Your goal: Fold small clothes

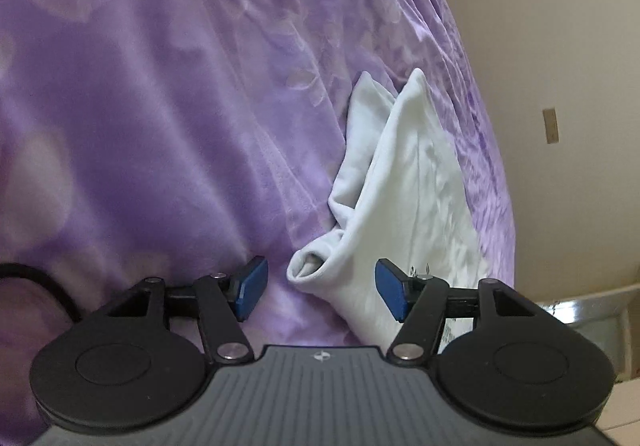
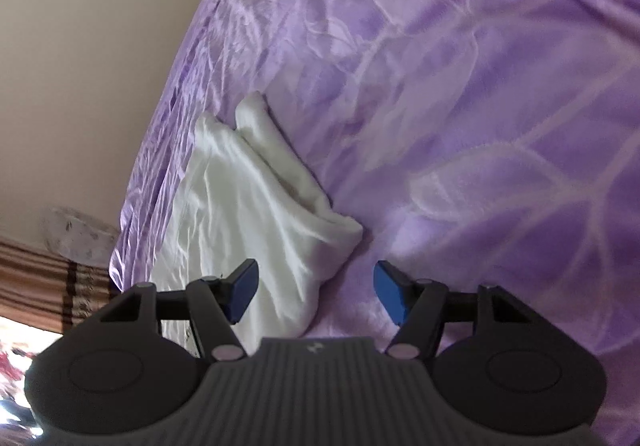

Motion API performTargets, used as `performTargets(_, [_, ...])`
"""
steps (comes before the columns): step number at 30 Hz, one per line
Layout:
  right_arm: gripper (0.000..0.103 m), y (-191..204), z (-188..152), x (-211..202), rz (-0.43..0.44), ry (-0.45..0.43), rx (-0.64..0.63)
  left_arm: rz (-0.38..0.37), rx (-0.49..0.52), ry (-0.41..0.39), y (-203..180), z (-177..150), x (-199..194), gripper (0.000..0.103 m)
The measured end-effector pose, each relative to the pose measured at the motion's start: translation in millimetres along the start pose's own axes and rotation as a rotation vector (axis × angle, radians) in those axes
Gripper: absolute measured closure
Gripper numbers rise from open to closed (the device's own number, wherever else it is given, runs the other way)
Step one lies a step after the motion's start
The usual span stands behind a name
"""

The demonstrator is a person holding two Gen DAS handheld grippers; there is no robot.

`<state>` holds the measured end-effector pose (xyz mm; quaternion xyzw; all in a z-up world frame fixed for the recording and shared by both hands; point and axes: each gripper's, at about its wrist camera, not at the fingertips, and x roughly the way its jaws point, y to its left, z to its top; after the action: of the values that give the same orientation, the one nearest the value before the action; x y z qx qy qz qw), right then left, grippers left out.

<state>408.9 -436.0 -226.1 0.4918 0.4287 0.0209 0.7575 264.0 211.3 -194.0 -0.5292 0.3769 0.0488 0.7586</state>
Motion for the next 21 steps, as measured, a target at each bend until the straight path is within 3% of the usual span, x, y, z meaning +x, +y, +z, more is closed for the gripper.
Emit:
performTargets(3, [0.044,-5.1,6.0,10.9,0.038,-0.015,0.041,0.010,0.020,-0.012,-8.6,-2.0,10.4,0.031])
performTargets(5, [0.049,-8.8,5.9,15.1,0.072,-0.039,0.072,0.006,0.046,-0.006,-19.1,-2.9,16.7,0.037])
performTargets(6, [0.053,-11.0,6.4,16.3,0.088,-0.048,0.087,0.009,0.056,-0.012,-23.1,-3.7,18.4,0.046])
performTargets(7, [0.054,-13.2,6.9,17.9,0.102,-0.063,0.106,0.012,0.070,-0.018,-27.5,-4.1,20.1,0.063])
performTargets(10, [0.075,-20.2,9.5,21.5,0.121,-0.089,0.151,0.024,0.097,-0.029,-32.0,-4.9,17.6,0.085])
performTargets(12, [0.088,-18.3,10.6,18.5,0.123,-0.099,0.136,0.030,0.121,-0.044,-36.2,-3.6,12.1,0.088])
performTargets(14, [0.093,-9.2,11.5,11.6,0.115,-0.119,0.078,0.027,0.139,-0.056,-44.9,0.5,5.6,0.089])
performTargets(21, [0.097,58.9,5.3,-22.5,0.072,-0.194,-0.152,0.074,0.252,-0.078,-90.2,8.4,-21.4,0.090])
